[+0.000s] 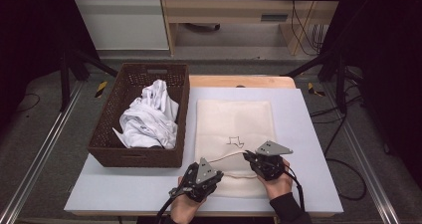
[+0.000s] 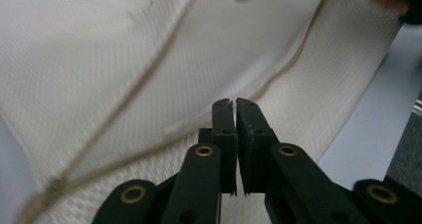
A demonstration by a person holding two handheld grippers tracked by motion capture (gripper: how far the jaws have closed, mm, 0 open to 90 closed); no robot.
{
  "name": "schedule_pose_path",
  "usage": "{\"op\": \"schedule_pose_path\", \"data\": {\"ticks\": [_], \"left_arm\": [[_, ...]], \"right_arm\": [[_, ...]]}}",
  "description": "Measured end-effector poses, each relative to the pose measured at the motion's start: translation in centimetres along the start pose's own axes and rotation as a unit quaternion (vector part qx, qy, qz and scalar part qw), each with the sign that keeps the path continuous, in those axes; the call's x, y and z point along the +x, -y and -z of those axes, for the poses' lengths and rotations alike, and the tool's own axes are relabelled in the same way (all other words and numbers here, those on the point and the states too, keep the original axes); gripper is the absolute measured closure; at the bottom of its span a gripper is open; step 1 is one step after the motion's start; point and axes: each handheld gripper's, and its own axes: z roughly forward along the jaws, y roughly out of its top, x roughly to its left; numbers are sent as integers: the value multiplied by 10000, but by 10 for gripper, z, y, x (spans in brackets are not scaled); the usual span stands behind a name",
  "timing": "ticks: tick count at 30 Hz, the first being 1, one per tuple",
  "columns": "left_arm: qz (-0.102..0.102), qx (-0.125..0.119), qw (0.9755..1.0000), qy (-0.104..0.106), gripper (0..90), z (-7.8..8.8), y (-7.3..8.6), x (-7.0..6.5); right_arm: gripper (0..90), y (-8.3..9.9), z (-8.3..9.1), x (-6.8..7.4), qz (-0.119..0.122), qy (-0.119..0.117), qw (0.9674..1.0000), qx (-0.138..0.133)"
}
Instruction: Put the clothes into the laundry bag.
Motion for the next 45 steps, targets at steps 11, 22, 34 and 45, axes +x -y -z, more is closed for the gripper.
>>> {"op": "schedule_pose_path", "data": {"ticks": [11, 22, 34, 45], "left_arm": [[173, 234, 9996, -35, 889, -15, 16, 0], [217, 73, 9997, -128, 766, -7, 14, -1], [139, -875, 9942, -605, 432, 68, -30, 19], [97, -1051, 9866, -1241, 371, 112, -66, 75]], "right_arm": [[868, -20, 15, 1, 116, 112, 9983, -561], [871, -23, 27, 1, 132, 199, 9940, -1066], [870, -18, 23, 2, 120, 203, 9959, -879], [870, -17, 24, 0, 81, 200, 9960, -864]]}}
